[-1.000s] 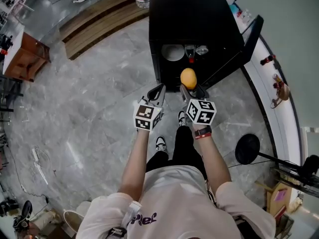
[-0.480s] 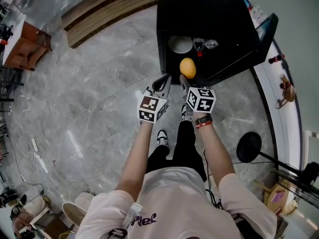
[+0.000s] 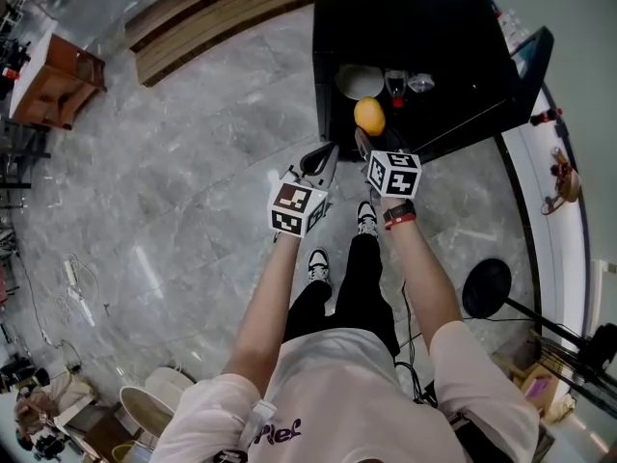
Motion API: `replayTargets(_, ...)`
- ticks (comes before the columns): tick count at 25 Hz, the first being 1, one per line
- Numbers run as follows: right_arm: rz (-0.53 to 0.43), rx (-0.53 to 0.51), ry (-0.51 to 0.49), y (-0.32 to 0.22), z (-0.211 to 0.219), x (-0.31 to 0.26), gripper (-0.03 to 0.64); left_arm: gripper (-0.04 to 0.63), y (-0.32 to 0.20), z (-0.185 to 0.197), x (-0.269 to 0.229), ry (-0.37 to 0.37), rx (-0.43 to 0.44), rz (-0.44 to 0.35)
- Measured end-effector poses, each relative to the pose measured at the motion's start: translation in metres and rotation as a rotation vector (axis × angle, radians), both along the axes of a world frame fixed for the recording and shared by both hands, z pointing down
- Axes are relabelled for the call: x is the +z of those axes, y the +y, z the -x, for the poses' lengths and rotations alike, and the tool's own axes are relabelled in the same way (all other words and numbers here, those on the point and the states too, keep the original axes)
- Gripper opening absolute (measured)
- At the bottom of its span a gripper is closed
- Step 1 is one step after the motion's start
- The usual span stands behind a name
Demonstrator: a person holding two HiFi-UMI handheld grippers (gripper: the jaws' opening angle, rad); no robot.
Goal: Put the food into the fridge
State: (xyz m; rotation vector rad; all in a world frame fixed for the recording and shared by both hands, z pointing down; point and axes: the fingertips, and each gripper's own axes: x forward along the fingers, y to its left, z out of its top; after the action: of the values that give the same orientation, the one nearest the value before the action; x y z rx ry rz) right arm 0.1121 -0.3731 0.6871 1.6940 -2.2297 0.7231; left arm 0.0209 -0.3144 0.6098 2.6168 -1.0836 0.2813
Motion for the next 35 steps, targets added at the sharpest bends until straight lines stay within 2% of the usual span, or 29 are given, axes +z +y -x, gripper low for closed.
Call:
replayTargets(8,0.019,0.012,0.02,-0.04,-0.011,0.025,0.285,0.018,-0.006,-0.001,0.014,0.006,0.005,0.009)
replayTargets(18,0.033,-0.057,0.067,-0.094,-0.006,0.048,0.287,0.018,-0.028,-0.005,0.015,0.057,0.009,-0.014)
replayTargets(23,0.046,-0.084,0.093,-0.119,-0.002,0.064,0.287,0.018,-0.035,-0.004,0.021,0.034,0.012,-0.041)
replayTargets(28,0.108,-0.1,0.113,-0.132,-0.007,0.087,0.287,0.018,-0.032,-0.004,0.027,0.025,0.0,-0.022)
replayTargets(35,0.119,-0.099,0.129,-0.152,-0.005,0.098,0.288,0.018,-0.027,-0.003,0.037,0.016,0.009,-0.011)
